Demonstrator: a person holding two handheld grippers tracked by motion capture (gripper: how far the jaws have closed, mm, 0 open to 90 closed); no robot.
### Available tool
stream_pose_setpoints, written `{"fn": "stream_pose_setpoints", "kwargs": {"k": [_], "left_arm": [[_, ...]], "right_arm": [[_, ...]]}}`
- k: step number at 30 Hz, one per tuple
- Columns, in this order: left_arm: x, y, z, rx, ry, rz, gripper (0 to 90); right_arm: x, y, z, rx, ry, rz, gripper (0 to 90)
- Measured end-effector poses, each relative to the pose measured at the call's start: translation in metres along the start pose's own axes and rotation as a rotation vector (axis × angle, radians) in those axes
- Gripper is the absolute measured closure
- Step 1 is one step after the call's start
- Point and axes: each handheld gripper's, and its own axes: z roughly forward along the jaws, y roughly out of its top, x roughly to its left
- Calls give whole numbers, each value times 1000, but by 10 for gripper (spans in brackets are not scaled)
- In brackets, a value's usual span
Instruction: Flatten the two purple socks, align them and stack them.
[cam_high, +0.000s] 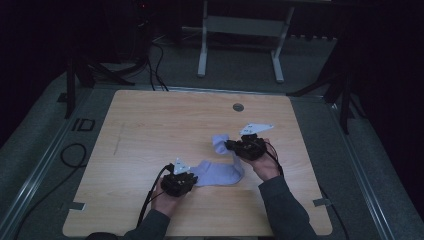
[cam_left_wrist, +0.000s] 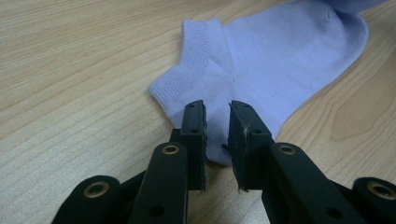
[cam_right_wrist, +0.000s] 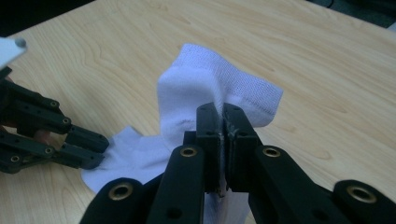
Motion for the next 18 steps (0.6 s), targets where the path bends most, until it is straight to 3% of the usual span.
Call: {"fn": "stream_pose_setpoints", "kwargs": {"k": [13,18], "left_arm": [[0,0,-1,-5,6,14,755],[0,7,-10,-84,2,21,745]], "right_arm": [[15,-17,25,48,57,-4,861],[22,-20,28,49,83,-19,861]]}}
